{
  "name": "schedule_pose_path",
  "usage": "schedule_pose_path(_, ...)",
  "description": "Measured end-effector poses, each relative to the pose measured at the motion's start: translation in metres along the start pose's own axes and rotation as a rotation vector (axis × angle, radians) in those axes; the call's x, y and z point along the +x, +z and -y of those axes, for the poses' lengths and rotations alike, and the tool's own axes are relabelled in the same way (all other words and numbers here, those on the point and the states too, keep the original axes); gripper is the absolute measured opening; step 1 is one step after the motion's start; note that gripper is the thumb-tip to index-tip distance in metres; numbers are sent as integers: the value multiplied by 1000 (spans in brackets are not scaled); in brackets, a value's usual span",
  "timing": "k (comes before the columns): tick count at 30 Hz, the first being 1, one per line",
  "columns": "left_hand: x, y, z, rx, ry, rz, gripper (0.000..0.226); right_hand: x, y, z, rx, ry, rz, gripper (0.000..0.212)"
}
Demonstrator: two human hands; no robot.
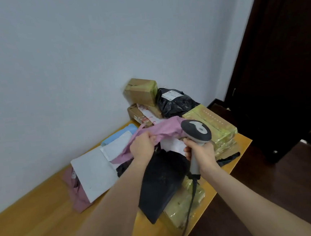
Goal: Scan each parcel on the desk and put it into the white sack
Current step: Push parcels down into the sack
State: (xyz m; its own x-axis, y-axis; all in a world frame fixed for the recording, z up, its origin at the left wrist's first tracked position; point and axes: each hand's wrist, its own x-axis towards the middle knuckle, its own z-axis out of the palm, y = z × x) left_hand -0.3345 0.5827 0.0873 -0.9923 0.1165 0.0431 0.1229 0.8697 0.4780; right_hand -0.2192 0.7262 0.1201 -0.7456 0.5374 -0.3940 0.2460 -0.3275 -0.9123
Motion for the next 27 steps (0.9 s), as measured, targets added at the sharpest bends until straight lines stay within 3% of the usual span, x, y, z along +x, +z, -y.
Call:
schedule_pose_path(3, 14, -53, 3, -206, -111, -111, 21, -5, 15, 12, 56, 11, 24, 16)
schedule_pose_path(8, 8, -132, 37, -539, -104, -237, 14, -15, 55, 17, 132, 77, 90, 34)
schedule_pose_path(11, -9, -170, 70, -826, -162, -179, 19, -29, 85, 15, 151, 153, 183, 31)
schedule_pose_path(15, -38, -208, 116, -1146, -246, -31, 19, -53, 124, -2, 123, 201, 255, 61)
schedule_pose_path(17, -53, -221, 143, -1178, -273, 4, 19, -69, 145, -14, 131, 250, 296, 62)
schedule_pose_path(20, -73, -239, 195, -1160, -322, 1, 21, -100, 178, -34, 112, 338, 391, 43)
schedule_pose_path(24, -104, -267, 262, -1094, -376, -69, 22, -135, 228, -58, -28, 253, 363, 32)
schedule_pose_path(27, -123, -285, 309, -915, -416, -197, 22, -157, 267, -72, -145, 171, 330, 30)
